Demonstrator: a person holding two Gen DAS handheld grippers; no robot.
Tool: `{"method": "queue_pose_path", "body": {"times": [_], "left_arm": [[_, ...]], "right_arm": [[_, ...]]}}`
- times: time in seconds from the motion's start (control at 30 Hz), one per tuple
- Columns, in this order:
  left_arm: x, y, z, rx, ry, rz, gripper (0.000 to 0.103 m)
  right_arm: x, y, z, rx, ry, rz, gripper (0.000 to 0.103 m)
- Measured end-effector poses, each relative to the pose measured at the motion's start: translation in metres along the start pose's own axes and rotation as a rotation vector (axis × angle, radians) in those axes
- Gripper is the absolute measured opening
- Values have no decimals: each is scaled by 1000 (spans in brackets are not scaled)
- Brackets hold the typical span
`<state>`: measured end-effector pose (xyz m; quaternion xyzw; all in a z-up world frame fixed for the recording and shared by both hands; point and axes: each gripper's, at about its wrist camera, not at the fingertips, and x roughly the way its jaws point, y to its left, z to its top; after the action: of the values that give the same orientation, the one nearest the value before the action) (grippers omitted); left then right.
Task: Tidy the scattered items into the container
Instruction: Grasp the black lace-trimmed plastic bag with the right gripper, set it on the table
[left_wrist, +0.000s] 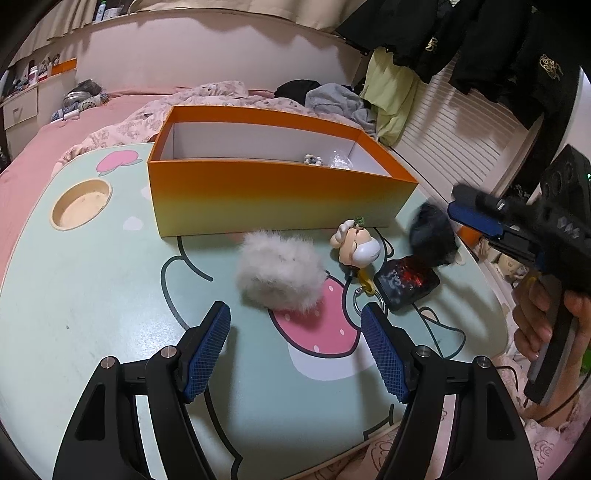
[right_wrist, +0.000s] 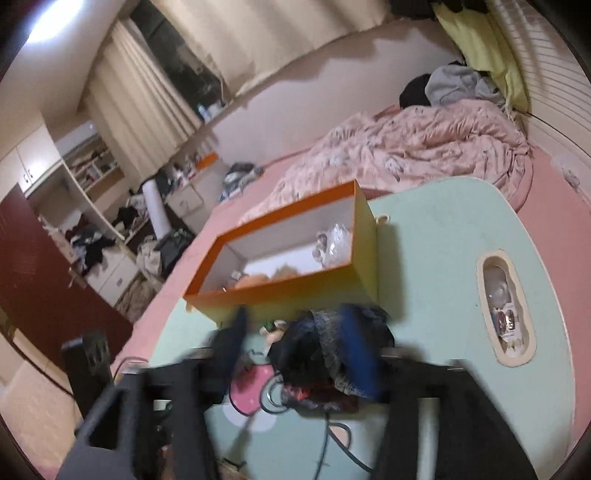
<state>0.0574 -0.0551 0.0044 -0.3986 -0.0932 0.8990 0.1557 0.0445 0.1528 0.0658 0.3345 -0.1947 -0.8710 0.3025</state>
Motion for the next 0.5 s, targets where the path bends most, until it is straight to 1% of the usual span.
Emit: {"method": "queue_pose_path", "body": {"times": [0.07,0.1,0.27,0.37,0.5], "left_arm": [[-1,0,0,0,-5,0,73],[-1,1,0,-2,-6,-1,73],[0,1,0,-8,0,-1,73],[0,1,0,-6,-2,1,73],[0,2,0,-11,-4,1,73]], "right_arm": [[-5,3,-3,6,-32,17,68],[-8,5,-5,2,-48,11,68],[-20,19,-16,-22,-155,-65,71],[-17,23,-23,-39,-151,-118,71],[-9,27,-35,-58,-100,-203,71]]}}
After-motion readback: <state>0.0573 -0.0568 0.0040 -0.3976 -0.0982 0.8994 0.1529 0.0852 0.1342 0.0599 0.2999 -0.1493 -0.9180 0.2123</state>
